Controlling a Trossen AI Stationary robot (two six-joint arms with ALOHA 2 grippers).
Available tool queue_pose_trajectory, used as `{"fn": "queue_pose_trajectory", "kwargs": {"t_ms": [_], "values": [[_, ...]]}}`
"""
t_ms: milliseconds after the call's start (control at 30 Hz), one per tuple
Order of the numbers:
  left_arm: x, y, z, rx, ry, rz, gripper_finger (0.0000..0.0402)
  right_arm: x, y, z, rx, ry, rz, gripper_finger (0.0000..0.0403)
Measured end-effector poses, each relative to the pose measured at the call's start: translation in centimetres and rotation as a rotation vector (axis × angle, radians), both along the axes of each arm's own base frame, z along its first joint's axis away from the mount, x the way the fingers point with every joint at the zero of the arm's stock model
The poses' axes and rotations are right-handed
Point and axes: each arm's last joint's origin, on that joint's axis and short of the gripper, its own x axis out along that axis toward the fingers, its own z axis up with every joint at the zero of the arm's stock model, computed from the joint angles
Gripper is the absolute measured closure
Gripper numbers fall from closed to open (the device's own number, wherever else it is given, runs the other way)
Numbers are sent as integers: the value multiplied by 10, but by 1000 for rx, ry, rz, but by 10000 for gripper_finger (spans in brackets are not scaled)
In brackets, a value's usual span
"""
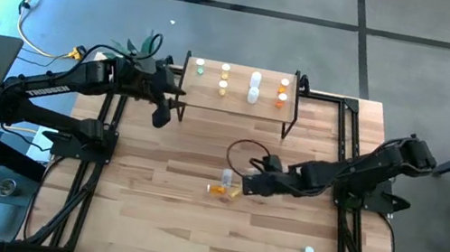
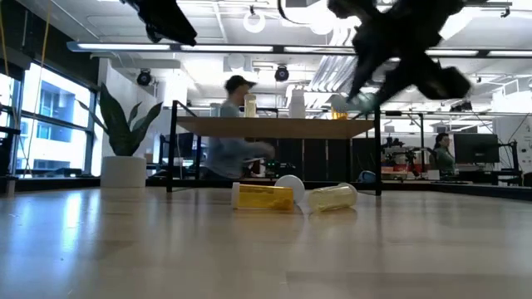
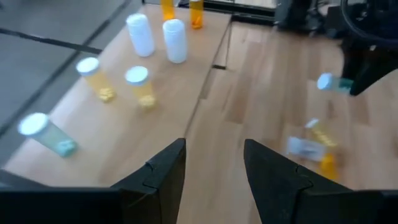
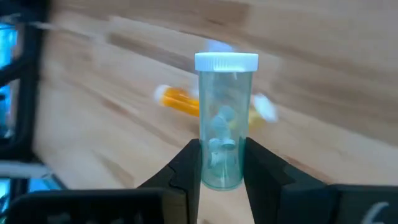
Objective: Pick and place medicine bottles onto shelf by color
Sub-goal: Put the top right blue pill bottle aligned with the other blue pill bottle on the shelf
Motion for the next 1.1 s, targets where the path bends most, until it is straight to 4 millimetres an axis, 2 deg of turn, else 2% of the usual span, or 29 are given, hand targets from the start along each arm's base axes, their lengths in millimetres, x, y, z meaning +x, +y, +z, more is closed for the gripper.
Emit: {"fn": "queue_pose_trajectory", "kwargs": {"t_ms": [267,400,633,967,1100], "values": [[0,0,0,-75,-36,42,208,19,-13,20,-119,-148,127,320],[2,-4,0,-149,-64,-9,187,27,-19,27,-164,-236,160,320],[6,-15,1,-281,-105,-156,183,38,-27,40,-222,-385,230,320],[12,-26,4,-451,-167,-133,183,46,-39,51,-253,-527,407,320],[14,-30,5,-468,-182,-122,183,48,-46,55,-268,-576,454,320]]}}
